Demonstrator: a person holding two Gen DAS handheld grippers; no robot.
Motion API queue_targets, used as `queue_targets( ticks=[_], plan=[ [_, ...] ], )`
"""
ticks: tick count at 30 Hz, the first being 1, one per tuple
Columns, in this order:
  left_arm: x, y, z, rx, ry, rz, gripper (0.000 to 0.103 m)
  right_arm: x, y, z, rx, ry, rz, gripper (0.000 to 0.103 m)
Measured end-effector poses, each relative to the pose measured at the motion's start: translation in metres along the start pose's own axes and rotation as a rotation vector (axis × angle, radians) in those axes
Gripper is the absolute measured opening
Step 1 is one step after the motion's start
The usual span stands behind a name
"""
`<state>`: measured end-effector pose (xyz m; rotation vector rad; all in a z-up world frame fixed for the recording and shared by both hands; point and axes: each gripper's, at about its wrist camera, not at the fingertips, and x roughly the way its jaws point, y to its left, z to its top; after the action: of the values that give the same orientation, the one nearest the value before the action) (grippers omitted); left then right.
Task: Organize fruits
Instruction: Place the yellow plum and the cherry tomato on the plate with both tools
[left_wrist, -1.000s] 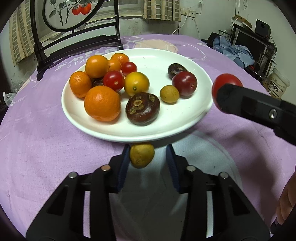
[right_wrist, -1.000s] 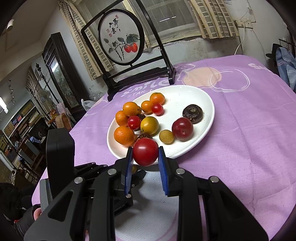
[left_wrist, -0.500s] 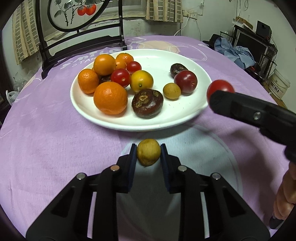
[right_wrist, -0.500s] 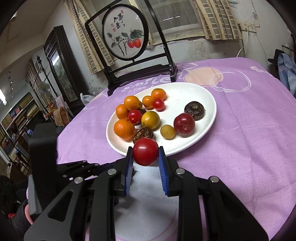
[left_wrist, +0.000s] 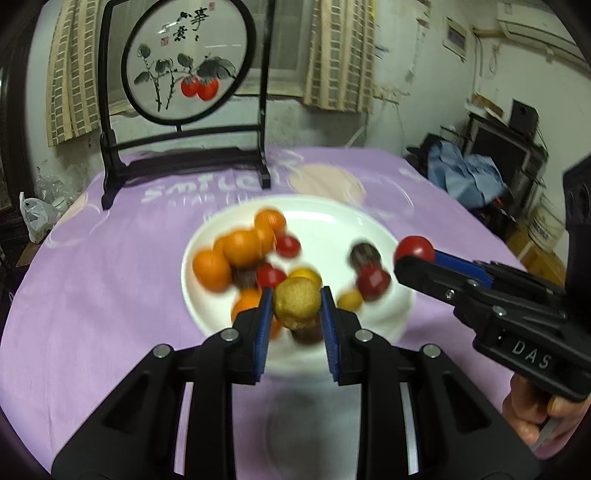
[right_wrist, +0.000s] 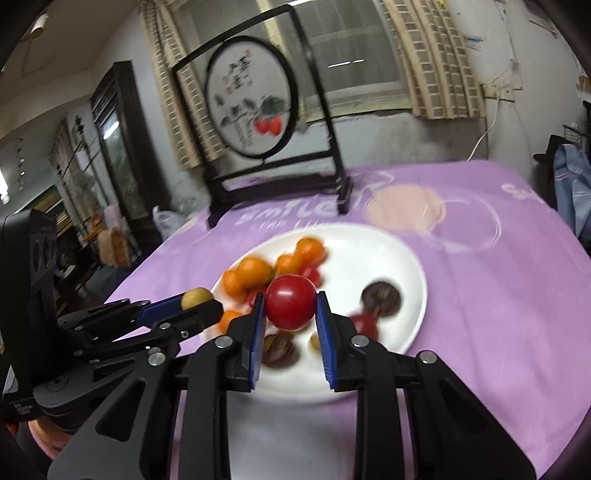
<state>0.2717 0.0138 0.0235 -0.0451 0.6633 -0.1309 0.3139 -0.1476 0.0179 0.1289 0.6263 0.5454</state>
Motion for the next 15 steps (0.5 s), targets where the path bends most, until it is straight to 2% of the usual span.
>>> queue_targets(
  ticks=[8, 15],
  plan=[
    [0.065, 0.003, 0.038, -0.016, 0.029, 0.067, 0.026, 0.058, -0.029, 0.021, 0.025, 0.07, -0.06, 0.027],
    [0.099, 0.001, 0.045, -0.005, 0.066, 0.093, 0.026, 0.088, -0.037, 0.021, -0.006, 0.146, -0.072, 0.027]
  ],
)
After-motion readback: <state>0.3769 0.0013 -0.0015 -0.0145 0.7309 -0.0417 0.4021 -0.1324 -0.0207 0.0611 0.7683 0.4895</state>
